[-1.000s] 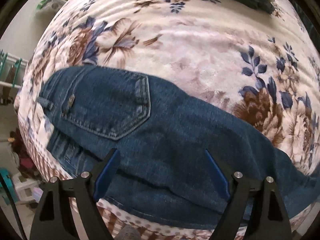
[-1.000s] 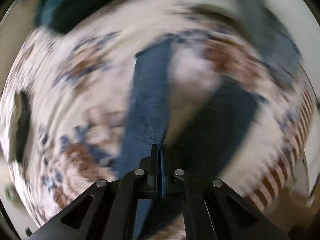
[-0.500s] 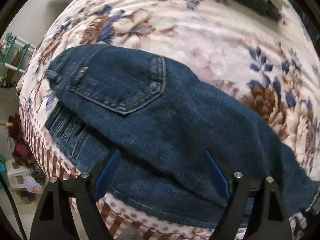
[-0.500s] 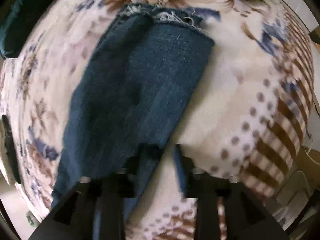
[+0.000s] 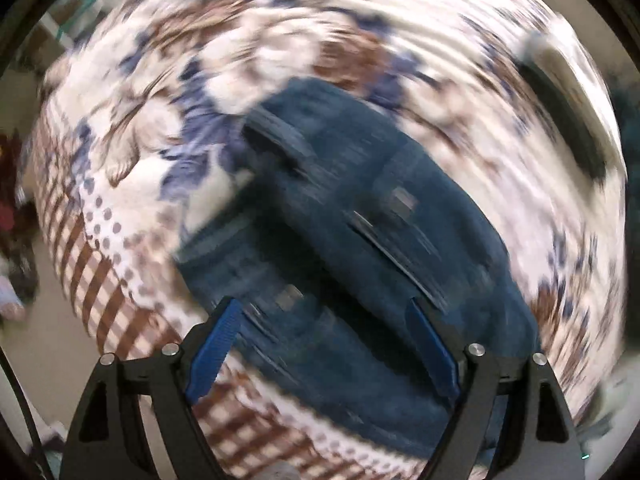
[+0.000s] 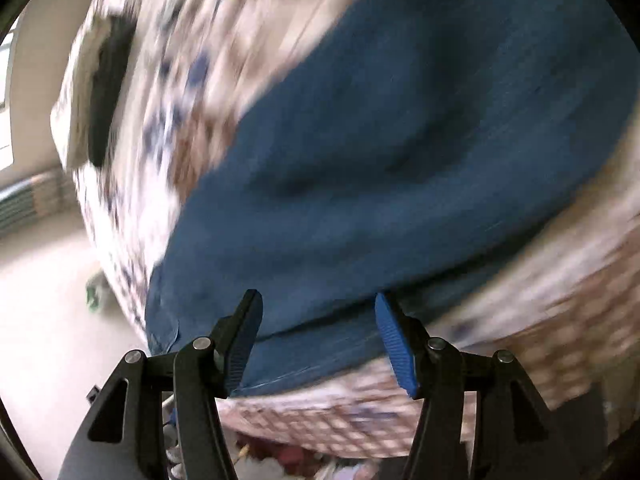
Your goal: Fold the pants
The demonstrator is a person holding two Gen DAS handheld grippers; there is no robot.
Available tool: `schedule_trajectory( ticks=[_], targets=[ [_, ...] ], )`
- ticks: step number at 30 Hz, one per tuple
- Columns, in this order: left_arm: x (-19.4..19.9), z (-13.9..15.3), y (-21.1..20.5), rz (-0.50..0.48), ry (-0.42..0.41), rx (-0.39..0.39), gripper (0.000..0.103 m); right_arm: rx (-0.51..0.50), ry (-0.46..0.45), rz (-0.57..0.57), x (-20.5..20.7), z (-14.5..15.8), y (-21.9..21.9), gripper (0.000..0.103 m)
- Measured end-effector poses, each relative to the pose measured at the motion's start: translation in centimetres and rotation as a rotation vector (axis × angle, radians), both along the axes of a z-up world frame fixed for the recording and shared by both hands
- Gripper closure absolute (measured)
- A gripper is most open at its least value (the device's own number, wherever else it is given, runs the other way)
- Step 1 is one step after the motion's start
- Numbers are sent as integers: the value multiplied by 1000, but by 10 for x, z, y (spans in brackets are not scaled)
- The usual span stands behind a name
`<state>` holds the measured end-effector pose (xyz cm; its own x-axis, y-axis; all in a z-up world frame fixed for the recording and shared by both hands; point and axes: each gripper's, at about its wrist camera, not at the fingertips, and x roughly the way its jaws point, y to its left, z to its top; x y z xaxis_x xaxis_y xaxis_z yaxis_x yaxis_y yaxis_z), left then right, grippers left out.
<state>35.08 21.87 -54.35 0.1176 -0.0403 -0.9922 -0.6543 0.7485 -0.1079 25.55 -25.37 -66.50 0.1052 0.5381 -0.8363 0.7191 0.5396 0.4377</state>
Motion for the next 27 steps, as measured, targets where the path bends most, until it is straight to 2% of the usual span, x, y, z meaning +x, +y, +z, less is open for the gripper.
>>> schedule_trajectory(
  ticks=[2,4,5,9,12,13,14,15,17,18,23,24,27],
  targets=[
    [3,-13,27,55,12,-43,19,35,14,-28,1,-20,42,42],
    [6,-28,52,110,24,-122,19,34,30,-74,-2,-29,62,42],
    [9,-35,61,136,17,-163,19,27,31,-119,-4,-34,71,42],
    [20,-48,76,163,-25,-239,19,11,-12,-262,-13,-40,82,41],
    [34,-58,81,149,-33,-213,20,-5,-56,-322,-28,-32,75,41],
    [39,-59,81,135,-47,-187,28,-21,-66,-329,-35,-27,74,42],
    [42,-56,82,121,-74,-161,42,-53,-81,-337,-36,-23,79,48],
    [48,-49,79,94,-118,-144,71,-84,-87,-331,-38,-15,75,67],
    [52,-38,73,36,-144,-93,81,-150,-100,-301,-41,-4,74,90],
    [53,-31,69,2,-160,-71,85,-164,-113,-289,-43,4,71,92],
    [29,3,59,-106,-195,-10,86,-219,-170,-211,-55,43,67,96],
    [22,7,61,-118,-188,4,86,-222,-173,-200,-60,48,50,96],
    [1,1,65,-151,-116,26,86,-224,-154,-168,-78,59,40,96]
  ],
)
